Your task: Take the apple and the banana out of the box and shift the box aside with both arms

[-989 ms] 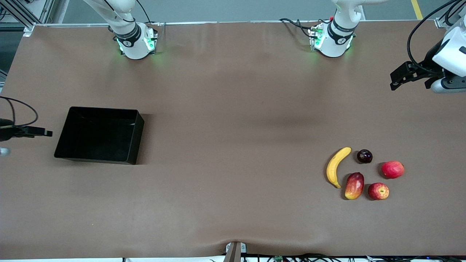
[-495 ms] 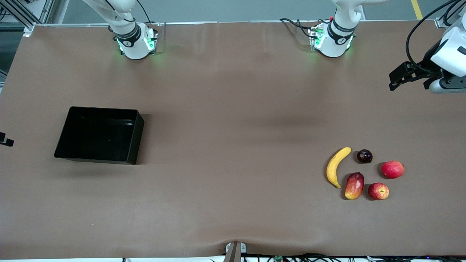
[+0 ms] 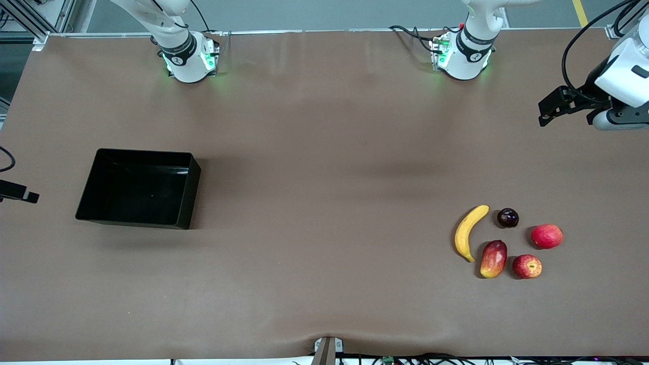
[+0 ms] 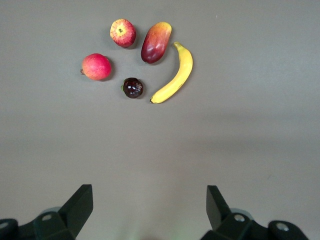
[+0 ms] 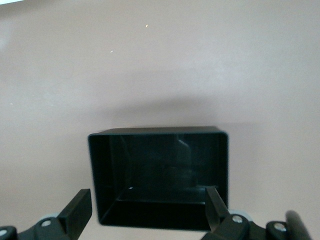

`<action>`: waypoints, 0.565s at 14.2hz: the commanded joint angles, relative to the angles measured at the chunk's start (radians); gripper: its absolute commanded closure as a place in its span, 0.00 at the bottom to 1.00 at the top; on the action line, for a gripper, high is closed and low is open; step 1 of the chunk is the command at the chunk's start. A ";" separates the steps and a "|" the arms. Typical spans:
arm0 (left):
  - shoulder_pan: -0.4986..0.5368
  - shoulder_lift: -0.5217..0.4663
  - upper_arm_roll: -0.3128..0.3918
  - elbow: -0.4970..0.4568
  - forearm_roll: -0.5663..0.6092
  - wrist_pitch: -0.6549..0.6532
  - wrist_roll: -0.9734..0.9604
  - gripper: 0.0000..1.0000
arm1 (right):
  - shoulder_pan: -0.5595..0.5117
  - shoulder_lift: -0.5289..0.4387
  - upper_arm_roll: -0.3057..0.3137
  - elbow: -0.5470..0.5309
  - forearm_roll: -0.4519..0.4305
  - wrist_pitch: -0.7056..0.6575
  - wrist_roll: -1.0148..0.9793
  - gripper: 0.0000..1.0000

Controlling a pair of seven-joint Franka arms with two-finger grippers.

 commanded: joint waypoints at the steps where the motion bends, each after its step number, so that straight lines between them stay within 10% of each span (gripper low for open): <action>1: 0.005 -0.029 -0.003 -0.025 -0.025 0.017 0.000 0.00 | 0.063 -0.076 0.001 -0.019 -0.040 -0.029 0.098 0.00; 8: 0.005 -0.033 -0.003 -0.025 -0.055 0.021 0.000 0.00 | 0.178 -0.261 -0.001 -0.192 -0.149 -0.083 0.264 0.00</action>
